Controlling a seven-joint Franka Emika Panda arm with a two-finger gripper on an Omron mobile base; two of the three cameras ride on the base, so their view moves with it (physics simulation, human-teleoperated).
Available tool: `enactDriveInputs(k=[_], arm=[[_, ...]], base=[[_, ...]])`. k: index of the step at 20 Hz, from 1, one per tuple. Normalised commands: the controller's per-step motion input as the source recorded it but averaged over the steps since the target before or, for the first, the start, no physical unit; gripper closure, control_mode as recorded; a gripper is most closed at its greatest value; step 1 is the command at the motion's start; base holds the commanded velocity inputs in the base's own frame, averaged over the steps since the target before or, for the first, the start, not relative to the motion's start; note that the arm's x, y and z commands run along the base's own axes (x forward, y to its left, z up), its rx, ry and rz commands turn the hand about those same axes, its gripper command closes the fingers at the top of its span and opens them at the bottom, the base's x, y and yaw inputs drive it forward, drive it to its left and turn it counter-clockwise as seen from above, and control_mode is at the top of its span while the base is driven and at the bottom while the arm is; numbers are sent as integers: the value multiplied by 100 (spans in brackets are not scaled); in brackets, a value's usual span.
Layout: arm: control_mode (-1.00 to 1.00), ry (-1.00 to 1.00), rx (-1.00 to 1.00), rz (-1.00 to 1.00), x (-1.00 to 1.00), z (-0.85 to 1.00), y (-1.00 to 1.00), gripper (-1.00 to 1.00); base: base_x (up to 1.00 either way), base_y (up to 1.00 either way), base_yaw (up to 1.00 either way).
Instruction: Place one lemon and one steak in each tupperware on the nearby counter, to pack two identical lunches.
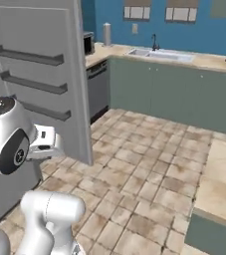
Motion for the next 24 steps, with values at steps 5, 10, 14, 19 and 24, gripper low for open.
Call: enactDriveInputs(k=[5,10,14,19,24], arm=[[100,0,0,0,0,0,0,100],[100,0,0,0,0,0,0,100],[100,0,0,0,0,0,0,100],[100,0,0,0,0,0,0,100],[100,0,0,0,0,0,0,100]], base=[[-53,4,-80],[-20,7,-72],[60,50,-42],[100,43,-13],[100,15,8]])
